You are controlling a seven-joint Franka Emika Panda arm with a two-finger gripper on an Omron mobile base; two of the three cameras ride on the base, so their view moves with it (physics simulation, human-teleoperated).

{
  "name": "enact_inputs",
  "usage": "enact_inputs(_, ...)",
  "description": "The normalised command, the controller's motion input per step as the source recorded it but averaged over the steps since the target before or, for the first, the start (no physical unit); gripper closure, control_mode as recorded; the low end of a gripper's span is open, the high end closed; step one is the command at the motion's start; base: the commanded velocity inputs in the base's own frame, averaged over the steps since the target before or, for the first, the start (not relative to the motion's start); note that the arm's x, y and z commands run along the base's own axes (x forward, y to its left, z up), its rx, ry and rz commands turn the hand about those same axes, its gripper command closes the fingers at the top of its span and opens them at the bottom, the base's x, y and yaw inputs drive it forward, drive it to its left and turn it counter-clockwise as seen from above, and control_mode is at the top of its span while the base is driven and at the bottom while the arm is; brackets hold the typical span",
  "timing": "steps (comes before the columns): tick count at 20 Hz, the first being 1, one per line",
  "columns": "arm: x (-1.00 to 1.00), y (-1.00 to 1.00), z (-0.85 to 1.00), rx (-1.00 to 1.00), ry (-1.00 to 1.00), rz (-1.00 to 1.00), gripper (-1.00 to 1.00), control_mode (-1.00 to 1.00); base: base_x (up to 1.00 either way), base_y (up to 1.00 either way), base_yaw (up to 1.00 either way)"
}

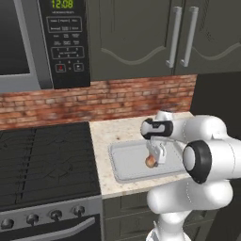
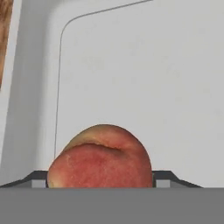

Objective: Pick the mango and peach from the fridge and place them inside the tupperware on the counter.

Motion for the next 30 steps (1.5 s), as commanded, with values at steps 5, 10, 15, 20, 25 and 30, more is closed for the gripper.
enact_inputs(5,-0.18,0.0,0.01,0.0,-0.09,0.0,-1.0,-1.0,0.0,0.0,0.0)
enact_inputs(10,-0.2,0.0,0.32,0.0,0.0,-0.04,-1.0,-1.0,0.0,0.0,0.0)
enact_inputs(15,-0.39,0.0,0.41,0.0,0.0,-0.19,-1.0,-1.0,0.0,0.0,0.0)
enact_inputs(20,-0.74,0.0,0.32,0.04,0.0,-0.76,-1.0,-1.0,0.0,0.0,0.0)
enact_inputs(25,-0.8,0.0,0.35,0.03,0.0,-0.99,-1.0,-1.0,0.0,0.0,0.0)
enact_inputs(30,-0.62,0.17,0.6,0.0,-0.17,-1.0,-1.0,-1.0,0.0,0.0,0.0)
